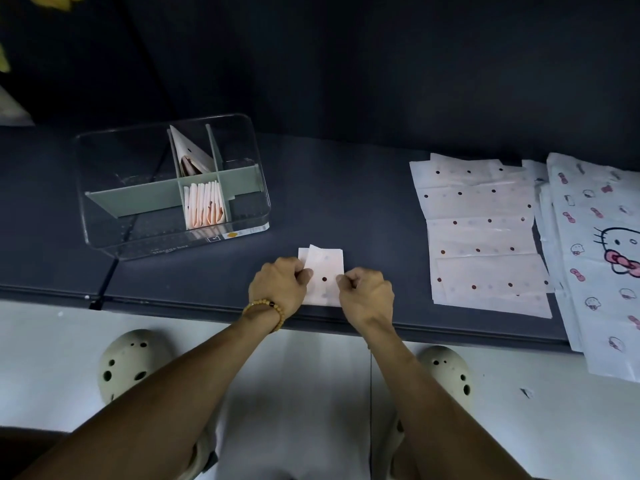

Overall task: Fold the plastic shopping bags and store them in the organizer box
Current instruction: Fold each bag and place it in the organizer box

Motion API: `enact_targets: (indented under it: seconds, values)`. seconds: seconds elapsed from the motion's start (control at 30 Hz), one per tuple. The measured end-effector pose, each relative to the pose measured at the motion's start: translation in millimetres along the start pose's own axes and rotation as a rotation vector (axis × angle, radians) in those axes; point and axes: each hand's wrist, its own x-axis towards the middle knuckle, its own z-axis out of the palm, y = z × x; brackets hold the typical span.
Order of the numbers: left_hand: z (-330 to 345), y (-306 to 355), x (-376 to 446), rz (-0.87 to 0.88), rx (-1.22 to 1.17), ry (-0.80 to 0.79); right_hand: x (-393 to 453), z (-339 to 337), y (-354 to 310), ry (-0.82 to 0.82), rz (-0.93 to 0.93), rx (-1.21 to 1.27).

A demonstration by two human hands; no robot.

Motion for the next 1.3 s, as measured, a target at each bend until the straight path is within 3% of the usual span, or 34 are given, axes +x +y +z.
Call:
enact_targets:
  seconds: [0.23, 0.33, 0.43, 0.5, 0.67, 0.83, 0.97, 1.1, 1.3]
  values:
    - [-1.0, -1.1, -1.6, -0.037, 0.115, 0.098, 12.2, 0.8, -4.0, -0.044, 0.025, -0.040]
    - [-1.0, -6.9, 1.8, 0.196, 0.160, 0.168, 17.6, 0.0, -6.0, -0.053, 0.014, -0.074]
    - [-2.7, -11.4, 8.2, 0.506, 0.268, -0.017, 24.6, -6.6, -10.5, -0.056, -0.058, -0.152]
    - [0.5, -13.9, 7.2, 0.558, 0.377, -0.075, 28.6, -11.5, -13.0, 0.000, -0.146, -0.173]
    - [7.8, -7.8, -7.2, 0.471, 0.388, 0.099, 9.6, -12.2, 5.3, 0.327, -0.423, -0.189]
    - [11.2, -7.0, -10.7, 0.449, 0.372, 0.146, -13.8, 7.0, 46.4, 0.094, -0.467, -0.411]
    - [8.0, -6.1, -8.1, 0.536, 0.428, 0.139, -10.6, 9.4, 52.8, 0.059, -0.501, -0.491]
    - [26.8, 8.0, 4.7, 0.818, 0.413, -0.084, -9.7, 9.9, 53.0, 0.044, -0.498, -0.527]
    - [29.2, 2.2, 17.7, 0.836, 0.359, -0.134, -10.1, 7.5, 52.8, 0.009, -0.498, -0.550]
